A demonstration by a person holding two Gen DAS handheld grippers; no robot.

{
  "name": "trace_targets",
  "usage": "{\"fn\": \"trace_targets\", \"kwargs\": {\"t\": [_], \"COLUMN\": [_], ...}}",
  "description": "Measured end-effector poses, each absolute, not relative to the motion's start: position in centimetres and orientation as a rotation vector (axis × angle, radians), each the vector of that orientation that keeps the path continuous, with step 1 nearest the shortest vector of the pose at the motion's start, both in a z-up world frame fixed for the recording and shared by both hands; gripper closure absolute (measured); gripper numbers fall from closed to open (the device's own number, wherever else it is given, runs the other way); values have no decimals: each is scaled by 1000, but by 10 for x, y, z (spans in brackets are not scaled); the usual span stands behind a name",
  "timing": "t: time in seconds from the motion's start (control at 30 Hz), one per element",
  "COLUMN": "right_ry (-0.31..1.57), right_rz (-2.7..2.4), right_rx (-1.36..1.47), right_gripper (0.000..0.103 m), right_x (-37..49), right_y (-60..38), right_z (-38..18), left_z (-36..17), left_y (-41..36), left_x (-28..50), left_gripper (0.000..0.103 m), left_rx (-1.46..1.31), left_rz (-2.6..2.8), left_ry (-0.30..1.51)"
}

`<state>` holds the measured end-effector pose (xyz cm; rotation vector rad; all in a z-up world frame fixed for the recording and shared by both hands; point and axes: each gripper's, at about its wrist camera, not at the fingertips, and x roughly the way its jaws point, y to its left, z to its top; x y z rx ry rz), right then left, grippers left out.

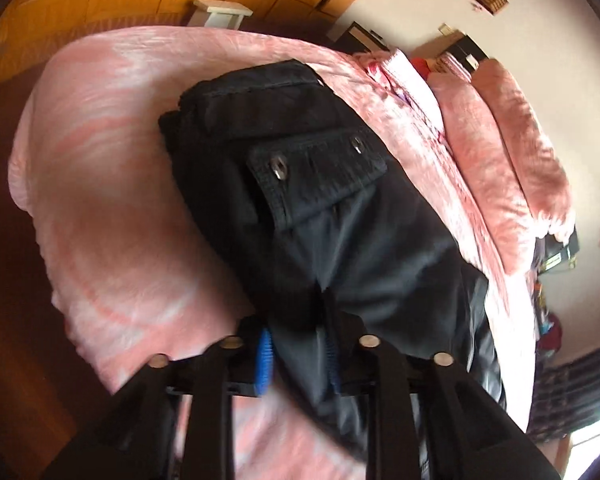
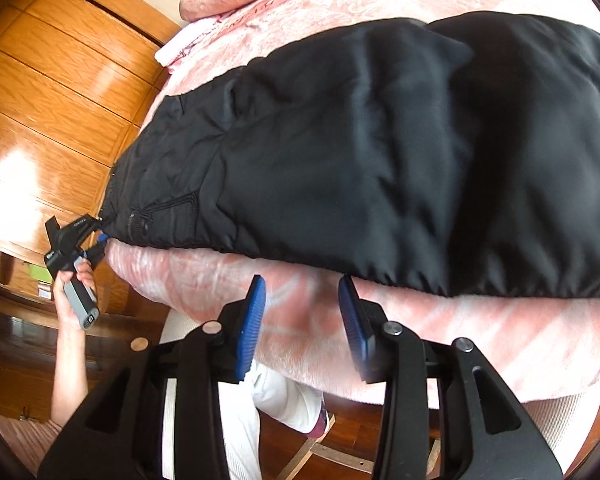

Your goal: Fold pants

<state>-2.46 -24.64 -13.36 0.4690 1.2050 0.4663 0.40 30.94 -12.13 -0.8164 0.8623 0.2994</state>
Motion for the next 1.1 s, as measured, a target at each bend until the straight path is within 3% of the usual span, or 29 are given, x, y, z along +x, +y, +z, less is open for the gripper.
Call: {"fn": "trace_targets", "kwargs": {"t": [0.03,0.07,0.1,0.2,0.47,0.57,0.73,0.77,0.83,0.87,0.93,1.03,1.1], "right_ry": [1199,1192,1188,1171,1181,1157,1133,1121,1110,1099,1055,971,1024], "right_rz": [472,481,490,487,470,457,421,404,360,348,371,411,384], "right_rx": [483,508,542,615,804,870,973,993,952,917,926,875,832], "right_gripper": [64,63,60,49,46,47,48,53,78,88,92,93,93], "right_x": [-26,-28,-30,-35,-41,-37,-24,-22,-19,-18,-18,-21,-14], "right_y": [-250,-256,-262,-278,-314,-325,-336,-338,-337,-337,-341,-341,-336], "right_z": [-132,-130,-129,-127,-149,-157,-172,-173,-170,-167,-157,-135,-139], "left_z": [-120,-116,-114,-110,-135,-131,-139,-146,-147,-145,-139,-124,-126], "left_y": [304,296,286,234,61,29,16,16,22,22,25,28,24], "left_x": [0,-5,-9,-21,-13,3,30,26,26,26,27,23,20], "left_gripper": [67,55,52,52,51,35,28,28,35,50,72,79,82], "left_rx": [-812,-806,-799,-796,-782,-724,-803,-813,-871,-875,-878,-864,-833], "left_rz": [294,287,275,178,-217,-229,-234,-226,-193,-178,-170,-201,-180], "left_ry": [869,878,892,962,1190,1156,1174,1176,1146,1134,1102,1025,1030]}}
